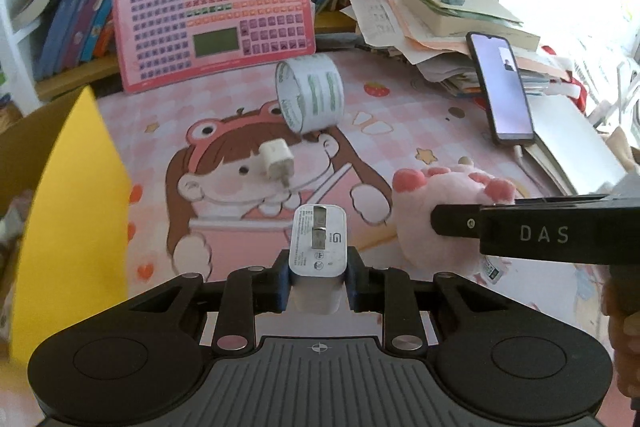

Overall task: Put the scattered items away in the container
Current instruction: 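Close the left gripper on the white charger while the right gripper grasps the plush pig, then lift the charger and plush pig and carry them toward the yellow box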

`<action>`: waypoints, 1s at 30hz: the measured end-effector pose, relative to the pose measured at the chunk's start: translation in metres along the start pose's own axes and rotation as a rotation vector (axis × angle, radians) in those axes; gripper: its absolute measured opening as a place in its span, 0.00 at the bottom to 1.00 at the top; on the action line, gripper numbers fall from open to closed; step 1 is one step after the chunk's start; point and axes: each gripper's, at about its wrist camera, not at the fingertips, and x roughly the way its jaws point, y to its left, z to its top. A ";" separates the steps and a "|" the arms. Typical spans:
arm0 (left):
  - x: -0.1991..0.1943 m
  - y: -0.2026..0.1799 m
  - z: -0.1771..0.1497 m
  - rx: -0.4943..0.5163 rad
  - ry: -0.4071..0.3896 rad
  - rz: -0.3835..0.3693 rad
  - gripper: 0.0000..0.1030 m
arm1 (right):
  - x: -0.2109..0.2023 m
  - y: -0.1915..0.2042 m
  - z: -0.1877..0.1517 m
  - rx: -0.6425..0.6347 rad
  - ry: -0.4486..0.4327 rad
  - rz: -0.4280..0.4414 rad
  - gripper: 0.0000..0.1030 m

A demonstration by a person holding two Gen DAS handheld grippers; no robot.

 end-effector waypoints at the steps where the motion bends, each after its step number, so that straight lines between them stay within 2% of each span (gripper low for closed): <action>1: -0.006 0.001 -0.004 -0.002 -0.003 -0.004 0.24 | -0.004 0.002 -0.004 -0.005 0.002 0.004 0.48; 16: -0.084 0.031 -0.062 -0.017 -0.025 -0.078 0.24 | -0.051 0.043 -0.063 -0.031 0.054 0.011 0.48; 30: -0.148 0.083 -0.119 -0.044 -0.044 -0.135 0.24 | -0.094 0.120 -0.126 -0.059 0.081 0.018 0.48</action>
